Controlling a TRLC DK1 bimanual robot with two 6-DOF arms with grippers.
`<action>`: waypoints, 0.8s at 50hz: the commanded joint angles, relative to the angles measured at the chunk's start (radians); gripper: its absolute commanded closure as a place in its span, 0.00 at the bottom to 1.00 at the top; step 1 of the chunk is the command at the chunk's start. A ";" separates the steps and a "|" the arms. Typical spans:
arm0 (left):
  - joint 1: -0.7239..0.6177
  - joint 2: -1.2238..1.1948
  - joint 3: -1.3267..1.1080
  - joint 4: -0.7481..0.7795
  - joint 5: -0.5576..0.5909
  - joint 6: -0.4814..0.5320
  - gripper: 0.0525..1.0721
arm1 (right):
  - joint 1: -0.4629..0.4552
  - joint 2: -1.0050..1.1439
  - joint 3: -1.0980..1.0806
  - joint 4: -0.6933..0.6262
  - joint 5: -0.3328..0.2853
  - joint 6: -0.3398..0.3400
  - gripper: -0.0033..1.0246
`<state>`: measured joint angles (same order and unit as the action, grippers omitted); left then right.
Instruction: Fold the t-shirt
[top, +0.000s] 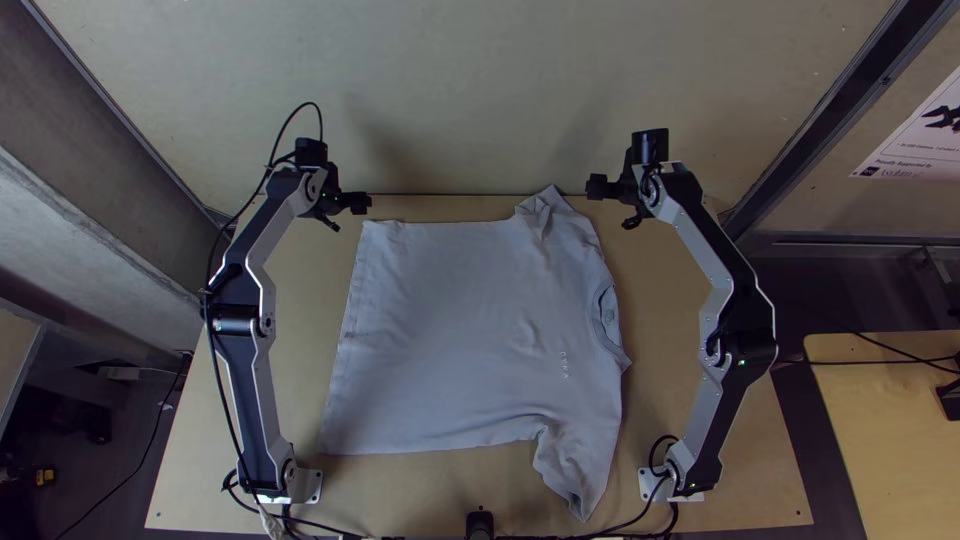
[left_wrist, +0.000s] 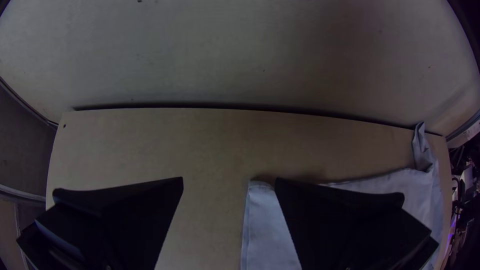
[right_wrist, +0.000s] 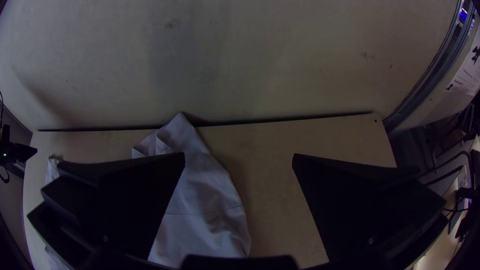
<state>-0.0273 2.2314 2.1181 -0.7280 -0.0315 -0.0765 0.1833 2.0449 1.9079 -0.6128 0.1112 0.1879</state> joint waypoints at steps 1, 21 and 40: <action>-0.013 0.048 0.045 -0.025 -0.008 -0.020 0.14 | 0.002 0.040 0.029 -0.008 -0.008 0.036 0.04; -0.026 0.154 0.102 -0.033 -0.018 -0.020 0.14 | -0.001 0.083 0.029 -0.010 -0.008 0.053 0.04; -0.083 0.182 0.089 -0.106 -0.056 0.011 0.54 | -0.011 0.109 0.054 -0.038 -0.008 0.093 0.04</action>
<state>-0.0837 2.3837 2.2089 -0.7891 -0.0837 -0.0757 0.1818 2.1155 1.9205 -0.6331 0.1112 0.2417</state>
